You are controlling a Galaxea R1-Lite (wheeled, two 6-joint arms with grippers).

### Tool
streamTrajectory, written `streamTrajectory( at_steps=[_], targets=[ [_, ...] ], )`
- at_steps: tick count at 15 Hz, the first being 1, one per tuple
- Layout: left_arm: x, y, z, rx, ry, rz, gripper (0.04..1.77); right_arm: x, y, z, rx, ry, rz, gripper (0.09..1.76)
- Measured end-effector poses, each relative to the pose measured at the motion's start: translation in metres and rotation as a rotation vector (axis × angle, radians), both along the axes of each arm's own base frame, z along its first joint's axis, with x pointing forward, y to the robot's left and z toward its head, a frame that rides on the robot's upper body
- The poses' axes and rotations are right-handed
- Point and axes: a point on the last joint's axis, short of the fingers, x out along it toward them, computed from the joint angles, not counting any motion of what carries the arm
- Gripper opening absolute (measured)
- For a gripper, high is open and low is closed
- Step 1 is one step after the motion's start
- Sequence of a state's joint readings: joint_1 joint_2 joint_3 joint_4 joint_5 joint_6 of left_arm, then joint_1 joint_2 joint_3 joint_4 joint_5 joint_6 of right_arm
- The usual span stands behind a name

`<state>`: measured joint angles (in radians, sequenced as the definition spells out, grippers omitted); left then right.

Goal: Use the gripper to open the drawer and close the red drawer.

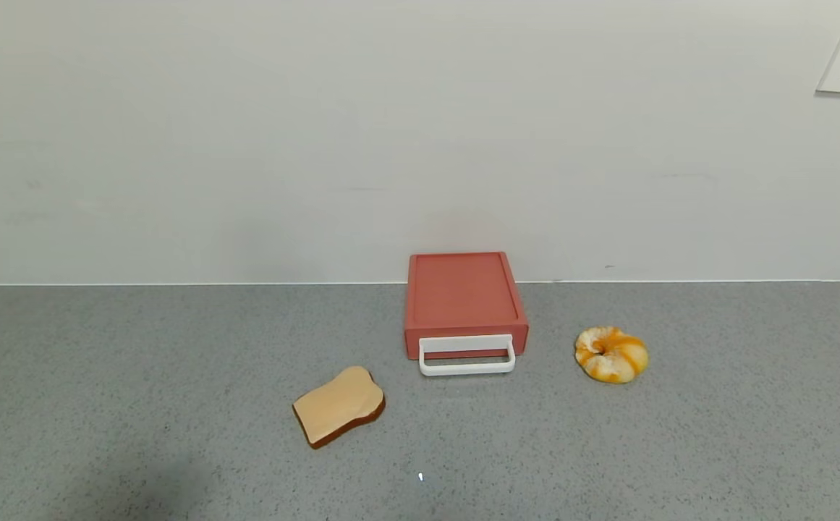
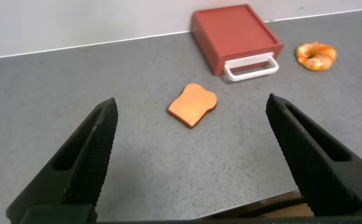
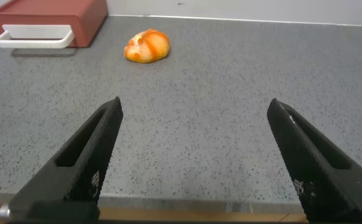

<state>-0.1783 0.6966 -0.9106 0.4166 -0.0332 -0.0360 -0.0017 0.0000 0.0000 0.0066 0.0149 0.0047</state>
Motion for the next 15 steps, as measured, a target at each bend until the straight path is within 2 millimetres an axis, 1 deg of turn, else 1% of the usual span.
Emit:
streamTrajectory(
  at_steps=[4,8,12,15],
  targets=[
    [-0.028,0.008,-0.014,0.021,-0.027,0.130,1.72,0.000,0.000,0.000,0.000,0.000,-0.001,1.71],
    [-0.053,0.016,-0.037,0.053,-0.034,0.311,1.72,0.000,0.000,0.000,0.000,0.000,0.000,1.71],
    [-0.071,0.015,-0.045,0.046,-0.087,0.439,1.72,0.000,0.000,0.000,0.000,0.000,0.000,1.71],
    [-0.086,0.014,-0.053,0.040,-0.134,0.478,1.72,0.000,0.000,0.000,0.000,0.000,0.000,1.71]
  ],
)
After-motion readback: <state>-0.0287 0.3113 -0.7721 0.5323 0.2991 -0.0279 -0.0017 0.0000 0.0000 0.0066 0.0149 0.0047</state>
